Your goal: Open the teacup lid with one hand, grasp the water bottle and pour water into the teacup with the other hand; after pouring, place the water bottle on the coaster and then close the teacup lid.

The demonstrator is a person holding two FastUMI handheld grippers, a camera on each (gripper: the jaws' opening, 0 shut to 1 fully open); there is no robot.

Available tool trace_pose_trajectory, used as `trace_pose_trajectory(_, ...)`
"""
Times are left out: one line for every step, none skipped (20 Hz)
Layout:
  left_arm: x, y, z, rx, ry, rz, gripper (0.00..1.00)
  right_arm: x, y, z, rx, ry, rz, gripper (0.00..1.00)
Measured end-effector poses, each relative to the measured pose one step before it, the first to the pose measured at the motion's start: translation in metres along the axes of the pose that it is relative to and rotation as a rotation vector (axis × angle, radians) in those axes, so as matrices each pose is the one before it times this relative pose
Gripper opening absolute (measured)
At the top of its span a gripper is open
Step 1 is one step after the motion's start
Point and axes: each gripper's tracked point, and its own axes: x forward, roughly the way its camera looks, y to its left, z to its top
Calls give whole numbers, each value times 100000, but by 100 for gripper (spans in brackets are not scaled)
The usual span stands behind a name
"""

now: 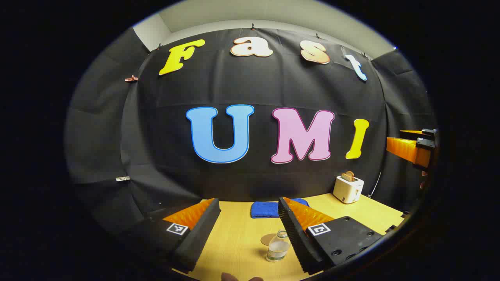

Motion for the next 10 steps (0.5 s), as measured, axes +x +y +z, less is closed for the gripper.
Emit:
trace_pose_trajectory(-9,-9,-144,119,159,59,95,-117,-90,-61,156,-52,-169,99)
trace_pose_trajectory(-18,-45,52,126,298,-71,95,-11,-64,-21,95,85,25,99)
trace_pose_trajectory(-51,-52,-201,171,271,-130,95,152,63,-57,-3,204,-52,99)
trace_pose_trajectory(-10,-52,94,178,192,-96,95,-45,-55,-33,111,53,19,98)
trace_pose_trajectory(-50,-11,-66,177,-5,-55,95,-151,27,43,32,24,48,98)
trace_pose_trajectory(-16,6,123,213,148,28,95,-25,98,-31,-73,39,-45,97)
trace_pose_trajectory(50,-77,-154,203,149,-120,95,-102,-29,-24,-83,179,-85,98)
trace_pose_trajectory(-86,-51,81,175,-4,-42,95,-84,47,44,18,-12,-77,98)
trace_pose_trajectory(21,-68,38,173,50,-36,95,-82,-16,39,-14,59,-80,97)
trace_pose_trajectory(-85,-55,27,228,54,27,95,-41,-46,35,-145,-76,-106,99)
